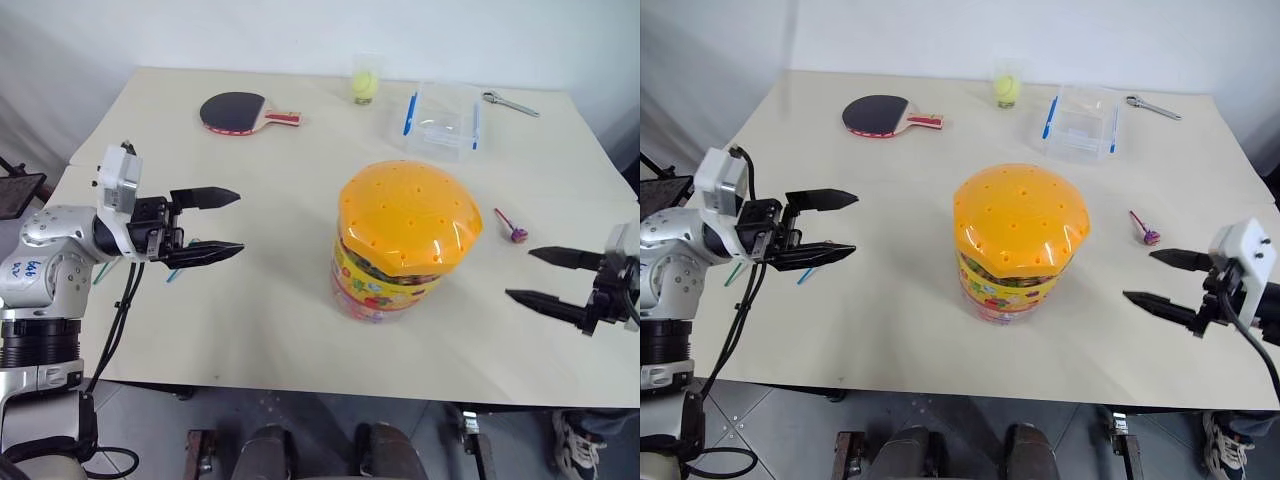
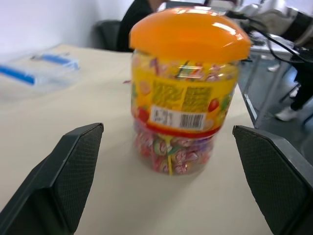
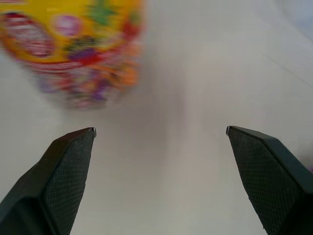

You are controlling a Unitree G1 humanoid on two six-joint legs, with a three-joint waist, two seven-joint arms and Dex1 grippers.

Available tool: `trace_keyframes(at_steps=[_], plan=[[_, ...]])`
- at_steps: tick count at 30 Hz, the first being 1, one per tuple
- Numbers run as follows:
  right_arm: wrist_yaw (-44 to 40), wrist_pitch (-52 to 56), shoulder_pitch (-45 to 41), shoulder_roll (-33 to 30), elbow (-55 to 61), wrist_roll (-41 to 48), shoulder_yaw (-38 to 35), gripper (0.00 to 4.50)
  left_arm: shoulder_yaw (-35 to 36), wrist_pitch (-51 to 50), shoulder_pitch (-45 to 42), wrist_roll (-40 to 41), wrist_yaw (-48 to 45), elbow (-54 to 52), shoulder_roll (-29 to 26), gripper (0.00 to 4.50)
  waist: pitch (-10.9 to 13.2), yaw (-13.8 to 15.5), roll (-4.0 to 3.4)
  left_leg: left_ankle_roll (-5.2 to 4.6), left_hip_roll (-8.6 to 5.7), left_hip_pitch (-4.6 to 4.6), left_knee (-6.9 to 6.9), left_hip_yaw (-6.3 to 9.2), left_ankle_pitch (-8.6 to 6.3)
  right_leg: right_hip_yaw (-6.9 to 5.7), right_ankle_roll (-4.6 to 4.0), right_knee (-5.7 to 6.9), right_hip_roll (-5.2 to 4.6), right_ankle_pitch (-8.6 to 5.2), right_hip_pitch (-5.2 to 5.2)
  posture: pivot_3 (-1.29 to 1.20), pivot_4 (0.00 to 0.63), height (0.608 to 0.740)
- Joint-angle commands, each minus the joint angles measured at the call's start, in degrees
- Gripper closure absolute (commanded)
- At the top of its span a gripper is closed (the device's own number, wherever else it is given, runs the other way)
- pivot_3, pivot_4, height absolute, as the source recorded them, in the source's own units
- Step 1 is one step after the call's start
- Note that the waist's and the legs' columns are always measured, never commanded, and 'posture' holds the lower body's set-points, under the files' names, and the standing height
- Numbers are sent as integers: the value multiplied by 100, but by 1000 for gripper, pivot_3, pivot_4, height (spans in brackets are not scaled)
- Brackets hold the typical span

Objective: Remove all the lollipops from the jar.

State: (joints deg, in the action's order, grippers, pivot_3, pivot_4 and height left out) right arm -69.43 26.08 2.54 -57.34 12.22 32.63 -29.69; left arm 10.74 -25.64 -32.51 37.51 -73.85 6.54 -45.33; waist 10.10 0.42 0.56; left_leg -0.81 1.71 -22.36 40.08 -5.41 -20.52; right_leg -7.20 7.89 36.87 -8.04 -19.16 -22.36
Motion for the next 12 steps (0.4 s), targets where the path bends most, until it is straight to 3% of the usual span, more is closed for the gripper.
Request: trace_keyframes(at_steps=[1,12], plan=[[-297,-554,328,89,115,-208,187,27,111,-8,303,-239,508,-265,3,0,0,6,0,0,0,0,-1,5,0,0,0,-1,0,0,0,0,150,740],[591,-1124,344,1052,-165,-634,825,27,660,302,1922,-72,1117,-1129,469,0,0,43,0,0,2,6,1,11,0,10,0,-2,-2,0,1,0,150,740]])
